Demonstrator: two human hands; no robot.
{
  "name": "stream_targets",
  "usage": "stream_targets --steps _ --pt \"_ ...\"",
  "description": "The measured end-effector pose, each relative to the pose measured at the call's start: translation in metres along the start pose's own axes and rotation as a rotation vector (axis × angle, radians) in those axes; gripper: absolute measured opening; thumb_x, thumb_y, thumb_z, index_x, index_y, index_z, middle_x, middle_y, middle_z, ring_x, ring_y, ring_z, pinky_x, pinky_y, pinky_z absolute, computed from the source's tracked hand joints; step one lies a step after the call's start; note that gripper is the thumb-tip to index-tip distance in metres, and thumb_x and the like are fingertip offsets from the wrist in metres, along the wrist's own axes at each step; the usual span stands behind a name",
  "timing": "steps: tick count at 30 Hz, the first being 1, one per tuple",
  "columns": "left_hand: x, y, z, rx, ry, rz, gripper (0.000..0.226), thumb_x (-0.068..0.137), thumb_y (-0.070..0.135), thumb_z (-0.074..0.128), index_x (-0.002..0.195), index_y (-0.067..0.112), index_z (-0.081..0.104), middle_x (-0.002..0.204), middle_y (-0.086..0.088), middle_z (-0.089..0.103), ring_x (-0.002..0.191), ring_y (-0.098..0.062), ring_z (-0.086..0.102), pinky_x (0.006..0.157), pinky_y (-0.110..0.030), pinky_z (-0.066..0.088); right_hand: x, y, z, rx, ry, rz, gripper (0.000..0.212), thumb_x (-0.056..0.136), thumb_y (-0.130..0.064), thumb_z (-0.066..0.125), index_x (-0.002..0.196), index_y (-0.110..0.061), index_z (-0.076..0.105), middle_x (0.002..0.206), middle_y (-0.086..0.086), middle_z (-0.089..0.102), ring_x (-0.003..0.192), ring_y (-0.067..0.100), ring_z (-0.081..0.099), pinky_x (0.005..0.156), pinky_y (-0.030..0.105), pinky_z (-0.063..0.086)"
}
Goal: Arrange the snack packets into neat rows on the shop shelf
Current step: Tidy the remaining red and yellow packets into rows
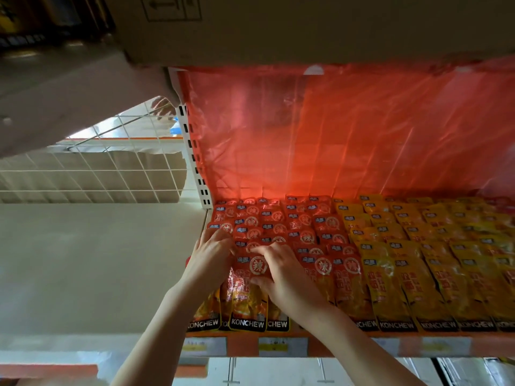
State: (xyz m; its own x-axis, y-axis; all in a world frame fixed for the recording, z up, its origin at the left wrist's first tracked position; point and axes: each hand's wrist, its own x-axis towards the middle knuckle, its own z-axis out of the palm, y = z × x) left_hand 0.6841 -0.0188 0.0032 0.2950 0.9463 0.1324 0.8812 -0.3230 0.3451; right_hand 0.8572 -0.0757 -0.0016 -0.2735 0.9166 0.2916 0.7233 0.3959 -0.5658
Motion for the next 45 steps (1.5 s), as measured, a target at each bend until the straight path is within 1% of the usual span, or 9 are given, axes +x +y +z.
stream_targets --steps 7,12,18,23,28,32,35,40,45 --pt "0.015 0.002 0.003 -0.117 0.006 -0.109 0.016 0.086 0.008 0.059 0.096 0.013 0.07 0.122 -0.002 0.058 0.124 -0.027 0.033 0.102 -0.038 0.032 0.007 -0.003 -0.006 -0.087 0.052 -0.093 0.045 0.081 -0.02 0.07 0.123 -0.014 0.052 0.111 -0.004 0.055 0.108 0.013 0.047 0.098 0.027 0.04" --pt "0.023 -0.004 -0.008 -0.422 -0.087 -0.204 0.003 0.081 0.008 0.068 0.079 0.009 0.071 0.089 -0.004 0.064 0.091 -0.026 0.061 0.08 -0.036 0.051 0.013 -0.003 -0.001 -0.126 -0.008 -0.151 0.045 0.082 -0.028 0.069 0.122 -0.015 0.052 0.108 -0.004 0.057 0.103 0.013 0.047 0.091 0.028 0.04" --pt "0.026 -0.008 -0.022 -0.575 -0.185 -0.255 0.008 0.079 0.013 0.072 0.074 0.019 0.072 0.081 -0.003 0.069 0.076 -0.022 0.067 0.069 -0.034 0.057 0.015 0.002 0.006 -0.133 -0.094 -0.095 0.049 0.084 -0.033 0.066 0.127 -0.015 0.053 0.117 -0.003 0.057 0.112 0.017 0.045 0.097 0.031 0.032" --pt "0.028 -0.002 -0.025 -0.37 -0.129 -0.157 0.016 0.084 0.011 0.067 0.098 0.014 0.072 0.101 -0.004 0.069 0.086 -0.014 0.063 0.07 -0.02 0.049 0.01 0.002 0.007 -0.296 -0.105 -0.086 0.051 0.089 -0.044 0.047 0.135 -0.023 0.046 0.121 -0.001 0.051 0.116 0.022 0.044 0.101 0.04 0.036" --pt "0.001 0.016 -0.025 -0.277 0.056 -0.015 0.023 0.081 0.016 0.071 0.103 0.02 0.069 0.111 0.005 0.064 0.103 -0.013 0.058 0.091 -0.034 0.049 -0.008 0.011 -0.009 -0.237 0.113 0.096 0.038 0.089 -0.023 0.053 0.127 -0.017 0.053 0.119 -0.001 0.055 0.115 0.016 0.049 0.098 0.036 0.046" --pt "-0.026 0.04 -0.015 -0.179 0.003 0.123 0.031 0.086 0.022 0.064 0.116 0.025 0.062 0.118 0.012 0.057 0.111 -0.008 0.048 0.096 -0.019 0.036 -0.024 0.023 -0.022 -0.34 0.042 0.176 0.053 0.086 -0.051 0.048 0.128 -0.019 0.049 0.122 -0.004 0.052 0.117 0.018 0.046 0.099 0.037 0.042" --pt "-0.042 0.051 0.0 -0.047 -0.018 0.221 0.032 0.083 0.024 0.067 0.115 0.025 0.062 0.118 0.01 0.057 0.113 -0.011 0.049 0.1 -0.028 0.042 -0.028 0.022 -0.023 -0.447 -0.004 0.182 0.069 0.079 -0.068 0.038 0.128 -0.021 0.05 0.124 -0.003 0.053 0.117 0.02 0.048 0.094 0.04 0.043" --pt "-0.058 0.06 0.011 0.069 -0.07 0.255 0.05 0.055 0.018 0.087 0.1 0.023 0.065 0.105 0.005 0.063 0.095 -0.015 0.064 0.072 -0.03 0.058 -0.021 0.023 -0.024 -0.488 -0.085 0.186 0.069 0.071 -0.066 0.058 0.124 -0.021 0.055 0.124 -0.002 0.054 0.114 0.024 0.051 0.089 0.042 0.044" --pt "-0.061 0.065 0.013 -0.033 -0.065 0.264 0.037 0.072 0.003 0.068 0.107 0.014 0.061 0.106 -0.004 0.059 0.087 -0.021 0.065 0.06 -0.034 0.059 -0.016 0.027 -0.03 -0.422 -0.152 0.136 0.055 0.087 -0.044 0.058 0.137 -0.026 0.044 0.139 -0.008 0.04 0.129 0.019 0.031 0.104 0.039 0.025"
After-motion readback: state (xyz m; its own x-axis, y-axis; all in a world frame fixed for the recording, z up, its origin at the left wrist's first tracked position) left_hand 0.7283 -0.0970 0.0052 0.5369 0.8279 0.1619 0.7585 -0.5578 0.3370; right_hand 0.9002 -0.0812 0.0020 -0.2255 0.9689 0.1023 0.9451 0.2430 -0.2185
